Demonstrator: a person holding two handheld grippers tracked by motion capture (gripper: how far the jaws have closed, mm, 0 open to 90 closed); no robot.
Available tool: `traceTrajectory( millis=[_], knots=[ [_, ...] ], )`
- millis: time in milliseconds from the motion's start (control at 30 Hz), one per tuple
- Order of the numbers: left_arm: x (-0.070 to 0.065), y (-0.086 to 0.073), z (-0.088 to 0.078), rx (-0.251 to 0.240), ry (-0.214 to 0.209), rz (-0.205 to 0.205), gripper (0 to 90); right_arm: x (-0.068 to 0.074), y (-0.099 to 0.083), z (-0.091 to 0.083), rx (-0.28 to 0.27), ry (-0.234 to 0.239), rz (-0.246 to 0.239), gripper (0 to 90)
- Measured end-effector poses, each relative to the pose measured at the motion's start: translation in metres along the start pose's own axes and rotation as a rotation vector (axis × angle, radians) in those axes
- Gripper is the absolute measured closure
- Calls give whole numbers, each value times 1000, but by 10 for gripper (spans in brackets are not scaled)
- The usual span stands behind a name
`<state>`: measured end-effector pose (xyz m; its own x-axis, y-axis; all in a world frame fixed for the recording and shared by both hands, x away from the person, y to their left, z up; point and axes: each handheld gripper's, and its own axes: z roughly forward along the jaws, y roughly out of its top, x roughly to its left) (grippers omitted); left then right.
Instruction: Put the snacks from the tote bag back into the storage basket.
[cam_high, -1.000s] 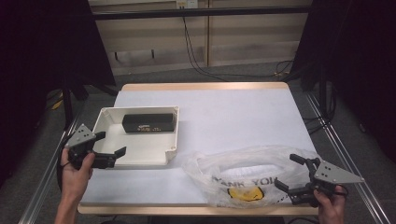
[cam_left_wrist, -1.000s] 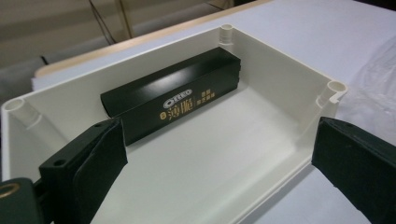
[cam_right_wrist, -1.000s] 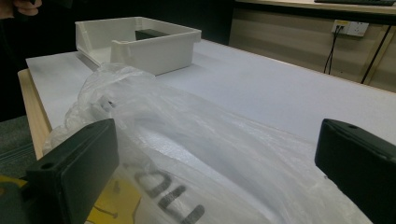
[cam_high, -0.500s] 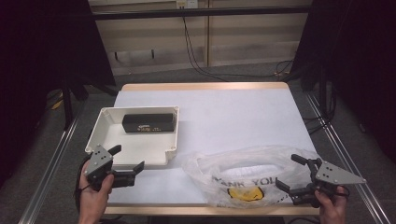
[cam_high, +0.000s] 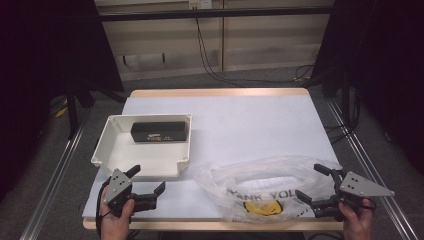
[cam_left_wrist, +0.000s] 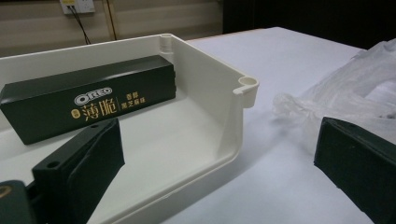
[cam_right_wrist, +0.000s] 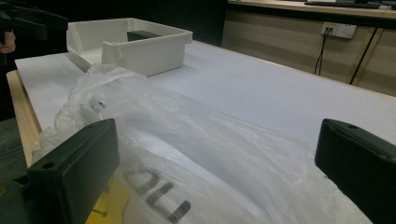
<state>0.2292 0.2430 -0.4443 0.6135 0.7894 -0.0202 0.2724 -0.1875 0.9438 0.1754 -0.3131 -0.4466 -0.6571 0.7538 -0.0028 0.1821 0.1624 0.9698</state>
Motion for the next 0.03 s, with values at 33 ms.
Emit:
traceTrajectory(
  millis=[33],
  knots=[
    [2,-1,0,-9,0,-12,14,-1,0,-1,4,0,-7,0]
  ],
)
